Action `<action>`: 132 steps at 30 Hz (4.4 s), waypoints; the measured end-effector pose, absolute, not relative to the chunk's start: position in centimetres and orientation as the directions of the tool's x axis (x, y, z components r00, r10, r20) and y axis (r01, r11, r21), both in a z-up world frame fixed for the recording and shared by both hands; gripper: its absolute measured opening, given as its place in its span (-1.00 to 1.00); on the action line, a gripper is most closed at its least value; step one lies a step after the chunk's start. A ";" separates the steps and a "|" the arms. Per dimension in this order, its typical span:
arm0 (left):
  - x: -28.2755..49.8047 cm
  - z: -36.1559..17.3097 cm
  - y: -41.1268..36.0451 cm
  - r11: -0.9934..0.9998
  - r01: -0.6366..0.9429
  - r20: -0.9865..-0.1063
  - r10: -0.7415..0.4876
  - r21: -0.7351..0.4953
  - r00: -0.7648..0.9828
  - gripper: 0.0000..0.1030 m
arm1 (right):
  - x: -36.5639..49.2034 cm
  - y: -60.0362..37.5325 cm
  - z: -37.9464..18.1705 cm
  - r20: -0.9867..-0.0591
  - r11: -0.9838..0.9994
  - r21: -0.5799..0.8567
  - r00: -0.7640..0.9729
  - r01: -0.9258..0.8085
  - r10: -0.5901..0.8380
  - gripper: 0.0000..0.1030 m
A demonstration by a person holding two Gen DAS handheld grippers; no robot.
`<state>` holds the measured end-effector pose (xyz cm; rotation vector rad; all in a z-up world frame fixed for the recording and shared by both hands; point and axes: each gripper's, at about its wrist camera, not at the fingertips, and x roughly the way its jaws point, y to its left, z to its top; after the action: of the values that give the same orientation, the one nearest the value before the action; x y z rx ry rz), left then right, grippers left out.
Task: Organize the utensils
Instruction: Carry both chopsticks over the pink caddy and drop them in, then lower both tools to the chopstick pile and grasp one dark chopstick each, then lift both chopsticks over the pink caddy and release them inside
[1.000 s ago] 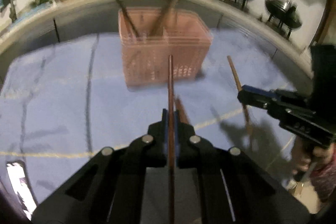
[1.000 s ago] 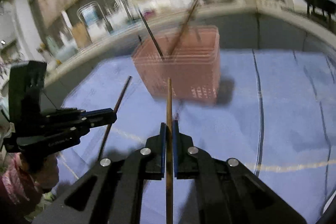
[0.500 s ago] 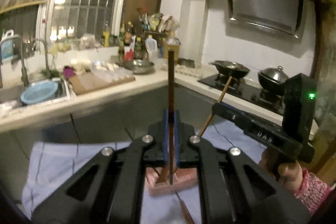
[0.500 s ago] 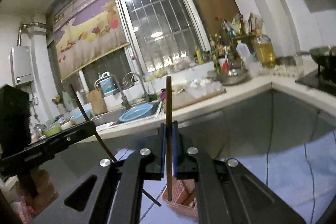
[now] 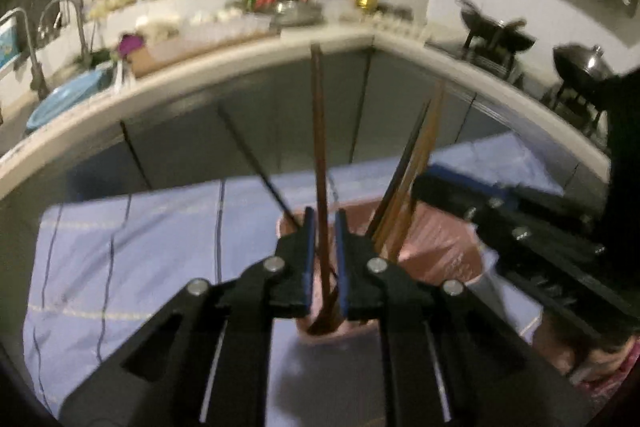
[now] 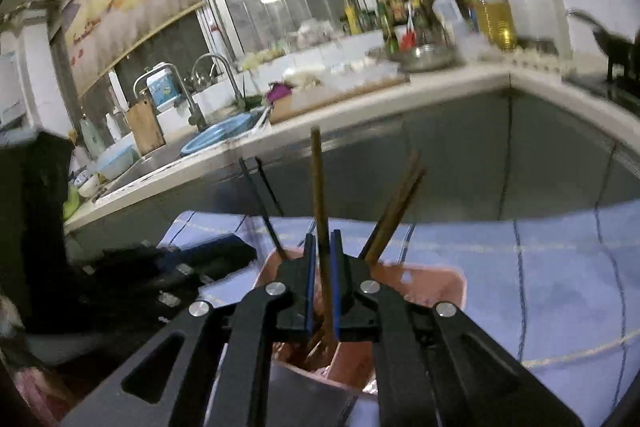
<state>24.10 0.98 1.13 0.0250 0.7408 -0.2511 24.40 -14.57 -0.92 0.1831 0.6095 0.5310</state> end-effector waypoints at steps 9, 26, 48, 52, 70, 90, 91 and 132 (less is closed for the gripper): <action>14.7 8.4 4.1 0.964 0.230 -0.473 -0.265 -0.132 0.840 -0.82 | 17.8 -17.3 6.2 -0.315 0.824 0.353 0.773 -0.444 0.551 -0.79; 2.5 -11.4 1.5 0.922 0.315 -0.775 -0.366 -0.226 0.515 -0.67 | 4.4 -15.7 -15.3 -0.776 0.889 0.330 0.446 -0.317 0.447 -0.49; 1.4 -14.3 -2.8 0.935 0.352 -0.828 -0.231 -0.044 0.510 -0.67 | 3.6 -15.7 -15.6 -0.793 0.941 0.099 0.546 -0.324 0.272 -0.50; 2.5 -14.3 -3.7 0.942 0.335 -0.819 -0.175 0.023 0.547 -0.85 | 3.9 -15.8 -15.7 -0.783 0.942 0.075 0.566 -0.326 0.258 -0.78; 2.6 -14.0 -0.6 0.939 0.343 -0.843 -0.152 0.041 0.517 -0.57 | 4.3 -19.7 -15.5 -0.824 0.939 0.122 0.495 -0.321 0.277 -0.85; 7.9 -2.4 0.7 0.919 0.361 -0.670 -0.369 -0.159 0.645 -0.90 | 9.2 -20.7 -6.1 -0.532 0.836 0.357 0.644 -0.417 0.549 -0.90; 7.4 -0.1 1.4 0.914 0.367 -0.628 -0.389 -0.173 0.674 -0.90 | 8.8 -21.0 -4.7 -0.486 0.826 0.360 0.669 -0.434 0.563 -0.90; 16.6 9.9 2.7 0.968 0.238 -0.501 -0.244 -0.077 0.831 -0.68 | 19.3 -17.5 6.1 -0.334 0.809 0.404 0.754 -0.427 0.565 -0.81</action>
<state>16.59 2.70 9.86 -0.0118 0.5328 -0.2553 19.33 -17.48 6.08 0.3139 0.4625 0.5514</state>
